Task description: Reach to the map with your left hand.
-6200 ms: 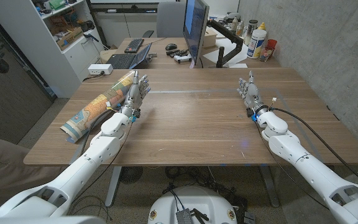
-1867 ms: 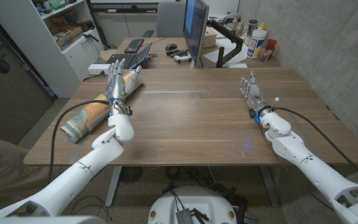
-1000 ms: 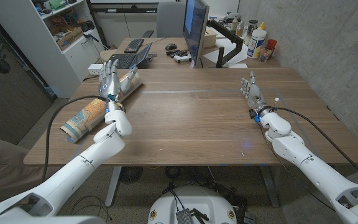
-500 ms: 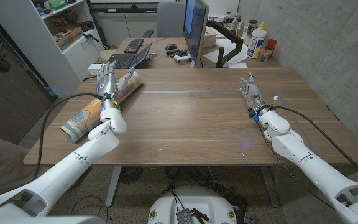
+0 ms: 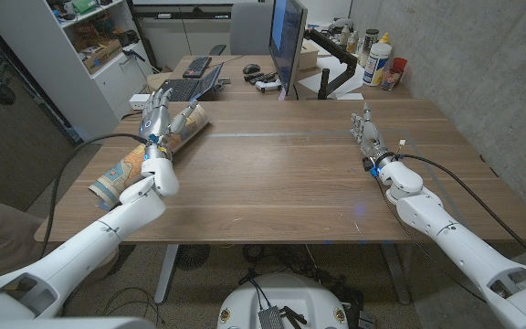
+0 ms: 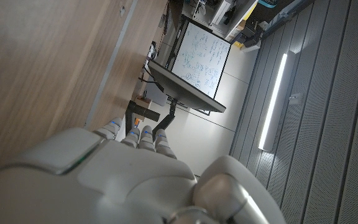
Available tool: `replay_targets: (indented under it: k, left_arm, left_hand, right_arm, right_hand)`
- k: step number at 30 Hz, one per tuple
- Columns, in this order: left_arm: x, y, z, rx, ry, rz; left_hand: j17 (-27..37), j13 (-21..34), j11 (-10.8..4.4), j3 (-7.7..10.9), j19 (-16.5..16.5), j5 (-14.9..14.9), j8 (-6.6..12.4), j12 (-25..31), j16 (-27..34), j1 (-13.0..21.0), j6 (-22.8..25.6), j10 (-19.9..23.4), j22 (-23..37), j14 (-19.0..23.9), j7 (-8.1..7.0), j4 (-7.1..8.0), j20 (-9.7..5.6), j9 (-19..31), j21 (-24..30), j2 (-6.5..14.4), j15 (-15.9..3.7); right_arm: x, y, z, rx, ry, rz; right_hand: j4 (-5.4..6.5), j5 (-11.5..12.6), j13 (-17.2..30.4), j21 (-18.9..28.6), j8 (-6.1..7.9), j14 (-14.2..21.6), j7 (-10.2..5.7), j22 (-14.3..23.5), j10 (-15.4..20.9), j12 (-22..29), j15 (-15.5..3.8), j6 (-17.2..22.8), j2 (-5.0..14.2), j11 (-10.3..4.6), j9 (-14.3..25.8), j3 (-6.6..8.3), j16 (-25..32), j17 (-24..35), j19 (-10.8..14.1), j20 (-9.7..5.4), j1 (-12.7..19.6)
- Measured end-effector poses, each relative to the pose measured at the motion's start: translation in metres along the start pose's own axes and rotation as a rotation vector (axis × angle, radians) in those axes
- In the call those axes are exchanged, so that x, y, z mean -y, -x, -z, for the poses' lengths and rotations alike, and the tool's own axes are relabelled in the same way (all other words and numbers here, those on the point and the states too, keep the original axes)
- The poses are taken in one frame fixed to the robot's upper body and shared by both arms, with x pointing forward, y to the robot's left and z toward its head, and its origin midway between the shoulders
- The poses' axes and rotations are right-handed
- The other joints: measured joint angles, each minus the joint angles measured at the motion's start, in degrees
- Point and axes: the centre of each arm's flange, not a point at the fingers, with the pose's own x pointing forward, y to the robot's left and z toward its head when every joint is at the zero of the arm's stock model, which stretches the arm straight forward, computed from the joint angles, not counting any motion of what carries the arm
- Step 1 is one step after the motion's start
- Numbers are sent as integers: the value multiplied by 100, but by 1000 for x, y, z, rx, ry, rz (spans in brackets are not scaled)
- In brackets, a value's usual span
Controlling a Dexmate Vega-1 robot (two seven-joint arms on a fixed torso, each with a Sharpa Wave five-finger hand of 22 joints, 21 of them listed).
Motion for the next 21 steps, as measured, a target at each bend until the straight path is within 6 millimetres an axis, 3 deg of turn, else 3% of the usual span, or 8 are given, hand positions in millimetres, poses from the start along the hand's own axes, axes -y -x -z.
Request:
replay_targets:
  k: [21]
  left_arm:
    - [-1, -5, 16, 25, -25, 34]
  left_hand:
    - [0, 0, 0, -24, 32, 0, 0, 0, 0, -31, 1, 0, -1, -52, 0, 25, -32, 0, 0, -31, 11]
  right_arm:
    - [-3, -4, 1, -2, 4, 4]
  right_hand:
    - [0, 0, 0, 0, 0, 0, 0, 0, -30, 0, 0, 0, 0, -30, 0, 0, 0, 0, 0, 0, 0]
